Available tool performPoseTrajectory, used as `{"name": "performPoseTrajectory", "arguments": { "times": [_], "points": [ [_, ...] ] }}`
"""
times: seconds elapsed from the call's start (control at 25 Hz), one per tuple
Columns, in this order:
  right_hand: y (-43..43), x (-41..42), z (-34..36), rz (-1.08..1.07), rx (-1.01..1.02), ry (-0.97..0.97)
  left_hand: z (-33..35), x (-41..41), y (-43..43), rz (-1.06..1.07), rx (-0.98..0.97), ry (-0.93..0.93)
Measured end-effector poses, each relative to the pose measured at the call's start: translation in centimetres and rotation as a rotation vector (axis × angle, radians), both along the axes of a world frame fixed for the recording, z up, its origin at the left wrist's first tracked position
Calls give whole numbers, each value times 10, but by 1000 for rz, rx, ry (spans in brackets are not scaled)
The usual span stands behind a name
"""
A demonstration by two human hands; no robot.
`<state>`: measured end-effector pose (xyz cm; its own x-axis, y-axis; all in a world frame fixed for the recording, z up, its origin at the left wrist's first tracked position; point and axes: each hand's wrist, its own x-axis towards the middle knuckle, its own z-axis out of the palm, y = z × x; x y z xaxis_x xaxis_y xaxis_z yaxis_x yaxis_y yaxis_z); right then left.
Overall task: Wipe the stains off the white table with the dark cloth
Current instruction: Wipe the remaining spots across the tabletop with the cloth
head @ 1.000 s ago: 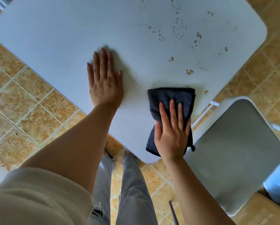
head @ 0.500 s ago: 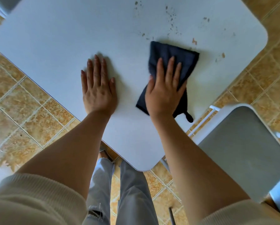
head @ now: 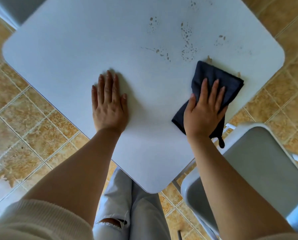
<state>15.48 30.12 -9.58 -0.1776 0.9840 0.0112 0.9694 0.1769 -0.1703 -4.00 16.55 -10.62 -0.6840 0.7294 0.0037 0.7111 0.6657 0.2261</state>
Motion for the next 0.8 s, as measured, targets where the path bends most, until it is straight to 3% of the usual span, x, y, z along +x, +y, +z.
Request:
{"name": "performPoseTrajectory", "arguments": {
  "times": [0.12, 0.24, 0.44, 0.6, 0.72, 0.8],
  "points": [
    [13, -57, -1, -55, -6, 31, 7, -7, 4, 16, 55, 4],
    [-10, -96, -4, 105, 80, 72, 14, -21, 16, -19, 79, -5],
    [-62, -48, 1, 428, 50, -4, 11, -54, 50, -31, 15, -50],
    [-27, -17, 3, 163, 22, -47, 4, -67, 59, -32, -8, -55],
    [19, -59, 1, -34, 3, -7, 4, -64, 59, -34, -7, -53],
    [36, -101, -2, -8, 29, 11, 4, -64, 59, -34, -13, -52]
  ]
}}
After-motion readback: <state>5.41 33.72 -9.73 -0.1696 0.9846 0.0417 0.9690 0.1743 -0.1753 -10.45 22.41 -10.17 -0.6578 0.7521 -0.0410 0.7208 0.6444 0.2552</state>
